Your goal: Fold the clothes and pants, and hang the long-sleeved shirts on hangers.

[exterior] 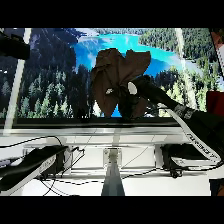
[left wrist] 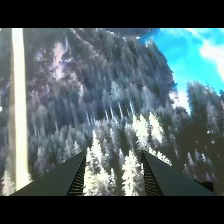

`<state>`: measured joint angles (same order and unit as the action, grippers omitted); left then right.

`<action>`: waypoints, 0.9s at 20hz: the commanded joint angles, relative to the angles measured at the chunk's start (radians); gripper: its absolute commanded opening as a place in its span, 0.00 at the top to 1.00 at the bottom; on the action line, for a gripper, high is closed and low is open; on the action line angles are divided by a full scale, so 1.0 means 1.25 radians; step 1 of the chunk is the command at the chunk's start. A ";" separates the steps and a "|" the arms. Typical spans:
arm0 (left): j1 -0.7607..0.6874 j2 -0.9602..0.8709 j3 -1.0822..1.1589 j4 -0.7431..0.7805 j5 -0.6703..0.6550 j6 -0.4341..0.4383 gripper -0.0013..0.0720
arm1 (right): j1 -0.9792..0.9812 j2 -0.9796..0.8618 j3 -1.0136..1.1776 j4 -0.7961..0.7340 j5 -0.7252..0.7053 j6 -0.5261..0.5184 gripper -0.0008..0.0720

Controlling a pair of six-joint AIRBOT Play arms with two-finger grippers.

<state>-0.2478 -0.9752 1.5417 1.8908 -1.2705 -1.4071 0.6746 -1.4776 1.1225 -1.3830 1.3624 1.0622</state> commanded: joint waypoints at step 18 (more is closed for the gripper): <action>0.000 -0.092 -0.015 -0.050 -0.027 -0.051 0.52 | 0.000 -0.046 -0.016 -0.093 -0.081 0.188 0.97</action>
<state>-0.2478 -1.0550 1.5261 1.8297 -1.2835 -1.4666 0.6754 -1.5372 1.0554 -1.4693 1.1709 1.2900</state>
